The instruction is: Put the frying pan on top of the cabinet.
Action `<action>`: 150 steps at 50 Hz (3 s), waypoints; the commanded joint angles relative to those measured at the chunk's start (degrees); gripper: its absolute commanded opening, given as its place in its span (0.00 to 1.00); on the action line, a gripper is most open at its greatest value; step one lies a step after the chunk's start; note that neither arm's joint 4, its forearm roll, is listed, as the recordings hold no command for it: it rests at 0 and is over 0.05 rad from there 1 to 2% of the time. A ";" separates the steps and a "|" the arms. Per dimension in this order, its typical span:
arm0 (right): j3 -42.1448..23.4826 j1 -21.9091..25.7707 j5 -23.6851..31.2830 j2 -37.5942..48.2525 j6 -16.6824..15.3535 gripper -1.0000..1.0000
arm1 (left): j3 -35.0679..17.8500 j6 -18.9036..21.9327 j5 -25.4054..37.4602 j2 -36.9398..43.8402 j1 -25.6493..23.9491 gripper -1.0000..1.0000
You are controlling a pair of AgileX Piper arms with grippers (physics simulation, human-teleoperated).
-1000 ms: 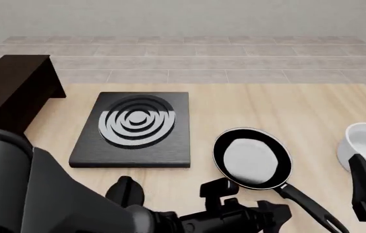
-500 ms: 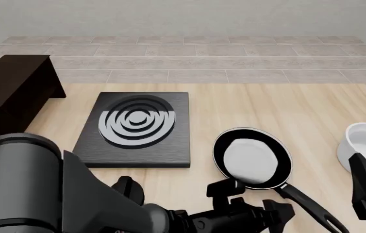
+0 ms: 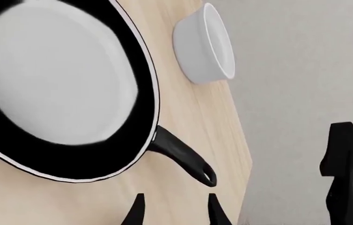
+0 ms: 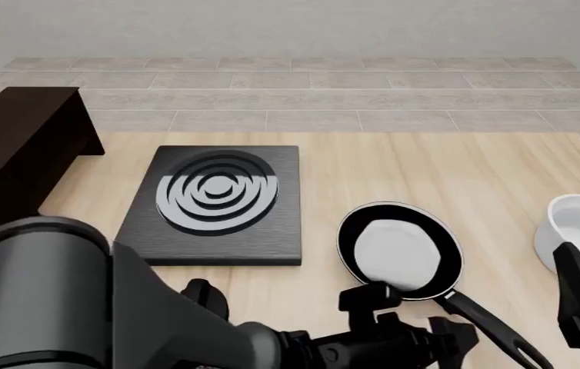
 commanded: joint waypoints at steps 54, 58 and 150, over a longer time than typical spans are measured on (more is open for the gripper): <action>0.15 0.20 -0.99 1.15 0.40 1.00 | -8.74 0.29 3.05 4.90 -1.37 1.00; 0.19 0.18 -1.07 1.20 0.54 1.00 | -9.91 0.25 3.43 5.88 -1.30 1.00; 0.37 0.06 -2.46 2.67 1.01 1.00 | -20.24 1.18 7.86 12.51 -0.78 1.00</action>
